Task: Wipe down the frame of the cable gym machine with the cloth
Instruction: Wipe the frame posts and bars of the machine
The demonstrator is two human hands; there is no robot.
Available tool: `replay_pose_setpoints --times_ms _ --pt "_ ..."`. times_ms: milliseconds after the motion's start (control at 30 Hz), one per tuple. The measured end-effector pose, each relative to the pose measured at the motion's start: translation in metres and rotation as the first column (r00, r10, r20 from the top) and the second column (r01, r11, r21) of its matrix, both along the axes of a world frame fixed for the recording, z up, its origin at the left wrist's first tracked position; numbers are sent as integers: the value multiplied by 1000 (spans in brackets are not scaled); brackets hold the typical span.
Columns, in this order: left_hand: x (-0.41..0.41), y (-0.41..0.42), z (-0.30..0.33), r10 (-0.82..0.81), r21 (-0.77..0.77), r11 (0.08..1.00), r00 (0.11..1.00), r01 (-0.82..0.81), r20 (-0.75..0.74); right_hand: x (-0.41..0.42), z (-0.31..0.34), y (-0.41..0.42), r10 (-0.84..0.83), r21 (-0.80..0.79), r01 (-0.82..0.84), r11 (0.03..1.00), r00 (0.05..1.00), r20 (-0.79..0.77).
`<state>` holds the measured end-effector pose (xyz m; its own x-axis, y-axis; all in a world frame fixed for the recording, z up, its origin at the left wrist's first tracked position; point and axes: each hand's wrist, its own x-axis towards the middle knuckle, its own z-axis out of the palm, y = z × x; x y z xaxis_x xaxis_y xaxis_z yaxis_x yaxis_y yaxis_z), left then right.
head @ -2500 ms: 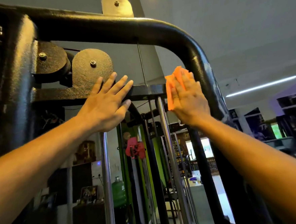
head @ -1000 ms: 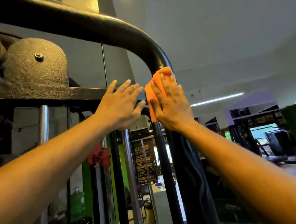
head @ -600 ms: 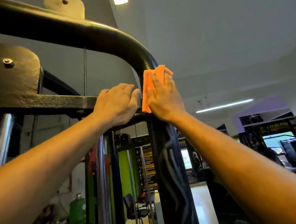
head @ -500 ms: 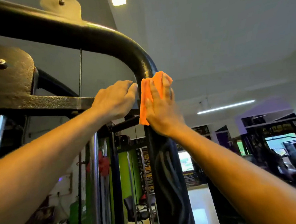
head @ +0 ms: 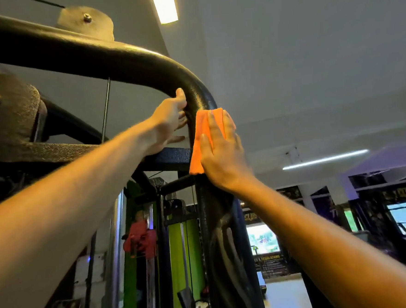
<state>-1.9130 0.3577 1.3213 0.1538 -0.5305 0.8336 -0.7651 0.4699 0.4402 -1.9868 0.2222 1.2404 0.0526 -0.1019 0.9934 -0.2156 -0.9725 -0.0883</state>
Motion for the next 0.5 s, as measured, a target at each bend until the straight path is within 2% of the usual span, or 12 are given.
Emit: replay_pose_setpoints --times_ms 67,267,500 --pt "6 -3 2 -41 5 999 999 41 -18 -3 -4 -2 -5 18 6 1000 1000 -15" --pt "26 -7 12 -128 82 988 992 130 -21 1 74 8 -31 35 31 999 999 8" --pt "23 -3 7 -143 81 986 990 143 -8 -1 -3 -1 -42 2 42 999 999 -6"
